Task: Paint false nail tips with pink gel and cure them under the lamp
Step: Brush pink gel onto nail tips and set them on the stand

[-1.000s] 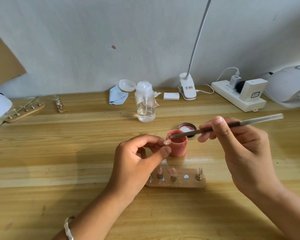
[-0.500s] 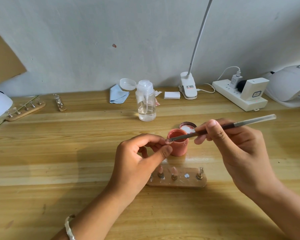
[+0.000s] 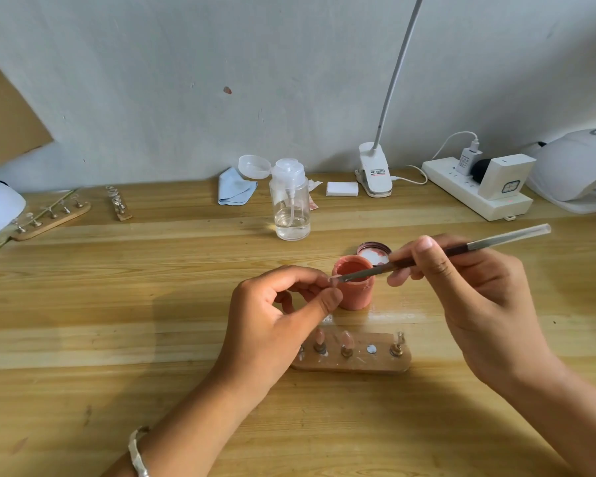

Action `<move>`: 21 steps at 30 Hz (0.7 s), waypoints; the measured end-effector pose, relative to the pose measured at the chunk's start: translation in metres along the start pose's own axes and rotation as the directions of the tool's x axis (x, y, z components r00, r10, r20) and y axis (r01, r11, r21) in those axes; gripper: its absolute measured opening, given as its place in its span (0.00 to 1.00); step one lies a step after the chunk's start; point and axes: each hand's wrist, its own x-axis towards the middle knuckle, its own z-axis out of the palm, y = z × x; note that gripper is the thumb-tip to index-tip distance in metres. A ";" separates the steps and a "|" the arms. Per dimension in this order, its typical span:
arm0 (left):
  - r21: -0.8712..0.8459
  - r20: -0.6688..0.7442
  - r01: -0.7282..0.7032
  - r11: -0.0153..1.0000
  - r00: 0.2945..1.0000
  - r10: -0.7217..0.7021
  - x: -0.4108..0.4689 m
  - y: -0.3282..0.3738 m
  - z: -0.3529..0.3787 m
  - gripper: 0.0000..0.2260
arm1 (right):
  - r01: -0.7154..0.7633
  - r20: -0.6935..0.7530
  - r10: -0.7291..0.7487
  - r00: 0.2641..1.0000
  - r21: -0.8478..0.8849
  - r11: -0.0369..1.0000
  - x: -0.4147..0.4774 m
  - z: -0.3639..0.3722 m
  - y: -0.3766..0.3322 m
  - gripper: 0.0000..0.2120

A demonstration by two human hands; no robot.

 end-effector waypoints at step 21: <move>-0.010 0.014 0.006 1.000 1.000 -0.005 -0.001 0.001 -0.001 0.05 | -0.048 -0.094 0.052 0.994 0.046 0.998 0.003 -0.001 -0.003 0.13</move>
